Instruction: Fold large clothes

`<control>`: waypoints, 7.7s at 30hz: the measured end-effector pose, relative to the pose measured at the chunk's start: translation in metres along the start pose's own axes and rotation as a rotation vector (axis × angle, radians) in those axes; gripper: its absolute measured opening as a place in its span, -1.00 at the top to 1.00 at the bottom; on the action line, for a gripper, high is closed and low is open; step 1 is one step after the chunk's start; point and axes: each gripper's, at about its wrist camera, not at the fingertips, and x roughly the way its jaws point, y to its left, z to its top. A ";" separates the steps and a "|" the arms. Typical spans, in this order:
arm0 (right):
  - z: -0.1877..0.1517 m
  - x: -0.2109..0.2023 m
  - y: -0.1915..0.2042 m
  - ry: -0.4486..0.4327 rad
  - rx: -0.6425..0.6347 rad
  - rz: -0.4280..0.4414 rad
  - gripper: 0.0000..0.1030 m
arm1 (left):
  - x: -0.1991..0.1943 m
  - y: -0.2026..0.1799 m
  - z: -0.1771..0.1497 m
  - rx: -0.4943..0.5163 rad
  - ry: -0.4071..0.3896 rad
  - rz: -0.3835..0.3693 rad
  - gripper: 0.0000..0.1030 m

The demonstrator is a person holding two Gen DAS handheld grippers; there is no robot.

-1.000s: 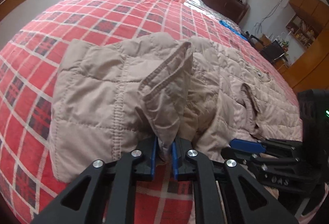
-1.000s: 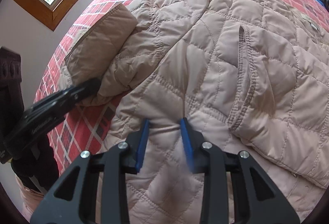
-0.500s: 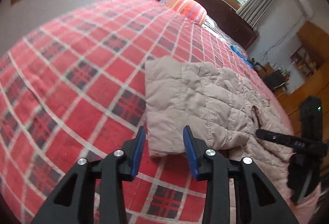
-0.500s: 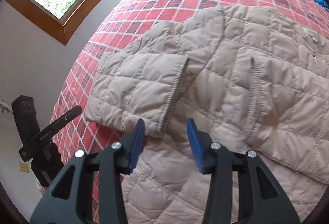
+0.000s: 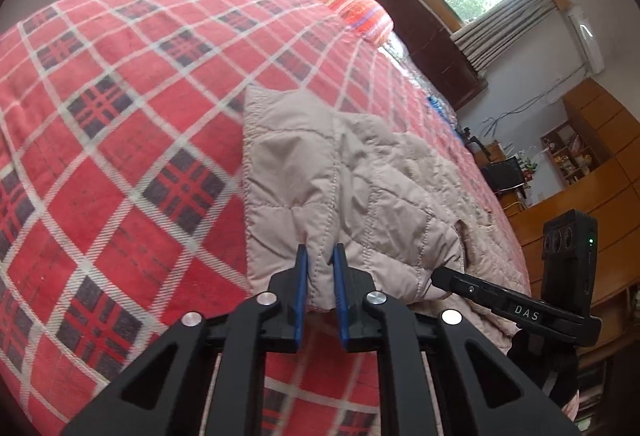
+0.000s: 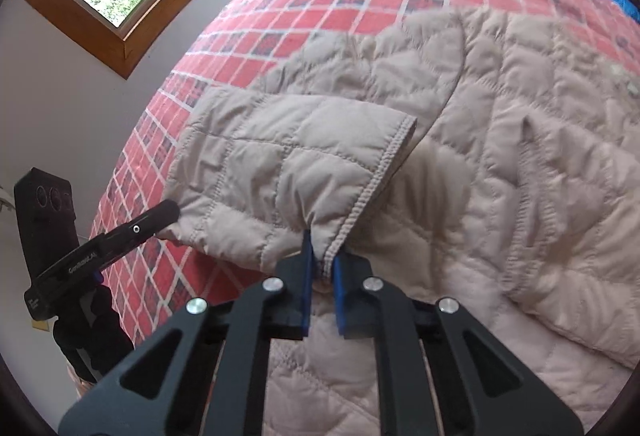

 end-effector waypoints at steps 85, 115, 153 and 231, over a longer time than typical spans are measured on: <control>-0.360 -0.234 -0.195 -0.149 0.259 -0.256 -0.33 | -0.054 -0.064 -0.145 0.484 0.271 0.092 -0.40; -0.424 -0.238 -0.168 -0.252 0.278 -0.166 0.87 | -0.076 -0.072 -0.214 0.536 0.330 0.015 0.73; -0.145 -0.289 -0.298 -0.390 0.442 -0.126 0.88 | 0.051 -0.194 0.035 0.400 0.014 0.036 0.79; -0.099 -0.227 -0.373 -0.412 0.557 -0.205 0.90 | 0.163 -0.169 0.061 0.378 0.035 0.184 0.83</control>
